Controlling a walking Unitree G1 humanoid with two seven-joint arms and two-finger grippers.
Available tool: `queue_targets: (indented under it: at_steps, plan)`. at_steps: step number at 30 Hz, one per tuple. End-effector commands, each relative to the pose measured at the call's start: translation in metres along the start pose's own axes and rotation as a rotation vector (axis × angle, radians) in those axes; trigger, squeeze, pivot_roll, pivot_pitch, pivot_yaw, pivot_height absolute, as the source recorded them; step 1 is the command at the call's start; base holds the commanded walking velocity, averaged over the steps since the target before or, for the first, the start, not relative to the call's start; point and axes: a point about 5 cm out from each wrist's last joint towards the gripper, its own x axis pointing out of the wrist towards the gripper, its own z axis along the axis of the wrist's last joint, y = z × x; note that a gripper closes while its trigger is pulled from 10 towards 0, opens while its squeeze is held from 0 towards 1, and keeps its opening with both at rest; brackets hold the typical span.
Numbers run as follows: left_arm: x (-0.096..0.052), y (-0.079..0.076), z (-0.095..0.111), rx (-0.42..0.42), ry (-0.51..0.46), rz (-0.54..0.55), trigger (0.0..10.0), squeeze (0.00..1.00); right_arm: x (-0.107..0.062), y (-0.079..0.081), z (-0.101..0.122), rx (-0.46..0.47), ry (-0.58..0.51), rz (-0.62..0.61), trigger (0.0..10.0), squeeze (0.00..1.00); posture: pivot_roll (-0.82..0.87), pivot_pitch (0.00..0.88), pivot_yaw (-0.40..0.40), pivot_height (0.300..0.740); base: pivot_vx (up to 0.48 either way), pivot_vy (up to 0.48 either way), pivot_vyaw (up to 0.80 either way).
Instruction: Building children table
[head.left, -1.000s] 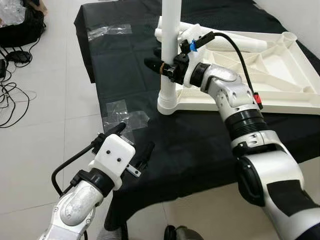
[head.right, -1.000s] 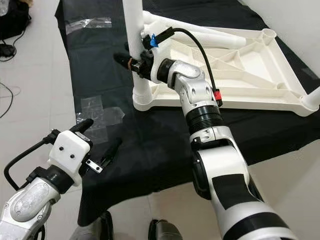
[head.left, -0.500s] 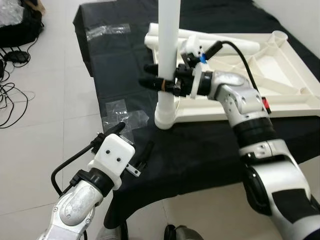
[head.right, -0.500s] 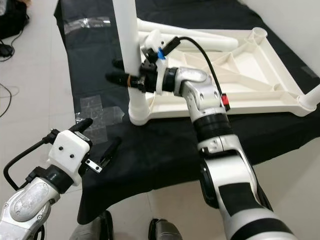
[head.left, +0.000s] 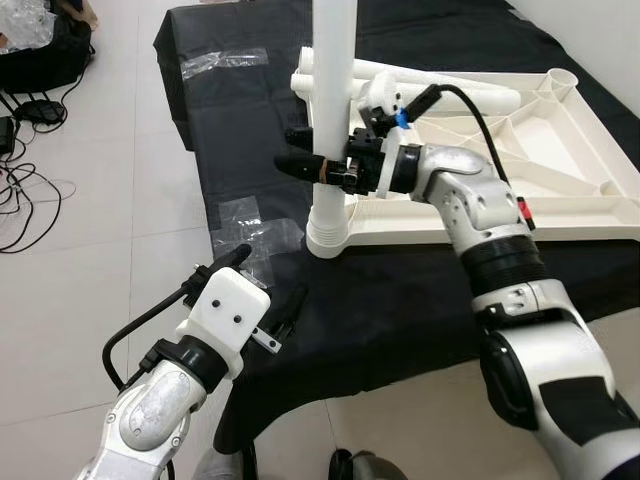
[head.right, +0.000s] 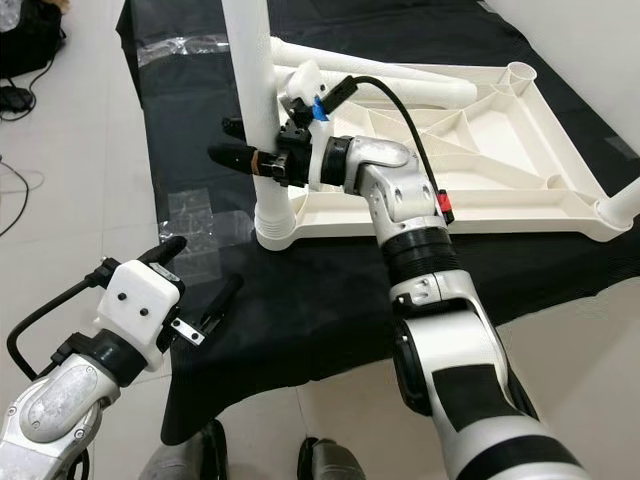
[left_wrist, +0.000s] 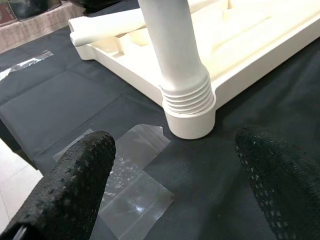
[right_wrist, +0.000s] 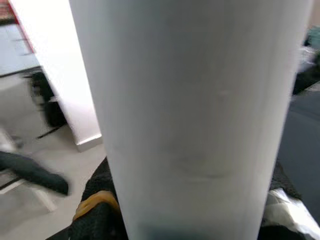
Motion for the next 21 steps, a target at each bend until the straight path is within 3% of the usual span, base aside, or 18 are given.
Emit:
queue_targets:
  at_steps: [1,5,10,12,13,14,16,20,21]
  plan:
    - [-0.002,-0.001,-0.002,0.0,0.009,0.0,10.0,0.0,0.0,0.011,-0.002,0.093,-0.161,0.145,10.0,0.0,0.13,0.256,-0.092,0.74,0.0,0.0,0.0]
    - [-0.002,-0.001,-0.001,0.0,0.008,-0.001,10.0,0.0,0.001,0.006,0.001,0.093,-0.197,0.127,10.0,0.0,0.13,0.254,-0.092,0.74,0.0,0.0,0.0]
    - [-0.002,-0.002,-0.002,0.0,0.009,-0.001,10.0,0.0,0.0,-0.003,0.021,0.133,-0.368,0.051,10.0,0.0,0.13,0.256,-0.091,0.74,0.0,0.0,0.0]
    - [-0.002,-0.001,-0.002,0.0,0.009,-0.001,10.0,0.0,0.007,-0.013,0.016,0.131,-0.292,-0.103,10.0,0.0,0.13,0.256,-0.091,0.74,0.0,0.0,0.0]
    - [-0.002,-0.001,-0.002,0.0,0.009,-0.001,10.0,0.0,0.007,-0.013,0.016,0.131,-0.292,-0.103,10.0,0.0,0.13,0.256,-0.091,0.74,0.0,0.0,0.0]
    - [-0.002,-0.001,-0.002,0.001,0.009,0.0,10.0,0.0,0.01,-0.016,0.009,0.108,-0.218,-0.162,10.0,0.0,0.13,0.256,-0.091,0.74,0.0,0.0,0.0]
    - [-0.002,-0.002,-0.002,0.001,0.008,-0.001,10.0,0.0,0.013,-0.013,-0.003,0.084,-0.123,-0.147,10.0,0.0,0.13,0.256,-0.091,0.74,0.0,0.0,0.0]
    - [-0.002,-0.002,-0.002,0.001,0.007,-0.001,10.0,0.0,0.012,0.011,-0.012,0.067,-0.114,0.099,10.0,0.0,0.13,0.247,-0.092,0.74,0.0,0.0,0.0]
    - [-0.002,-0.002,-0.002,0.001,0.007,-0.001,10.0,0.0,0.012,0.011,-0.012,0.067,-0.114,0.099,10.0,0.0,0.13,0.247,-0.092,0.74,0.0,0.0,0.0]
